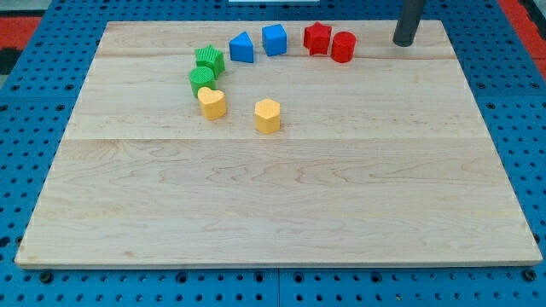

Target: Move the red star into the green circle

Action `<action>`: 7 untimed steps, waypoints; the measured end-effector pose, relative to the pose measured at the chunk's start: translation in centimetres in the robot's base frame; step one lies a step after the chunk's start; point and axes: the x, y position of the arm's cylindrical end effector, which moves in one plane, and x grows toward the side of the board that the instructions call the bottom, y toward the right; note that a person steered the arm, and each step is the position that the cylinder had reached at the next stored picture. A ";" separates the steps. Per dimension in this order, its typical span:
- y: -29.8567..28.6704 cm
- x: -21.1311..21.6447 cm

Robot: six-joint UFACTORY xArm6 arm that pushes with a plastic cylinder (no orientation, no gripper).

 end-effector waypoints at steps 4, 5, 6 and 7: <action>-3.4 15.7; 2.9 11.1; 5.2 1.4; 1.8 -5.3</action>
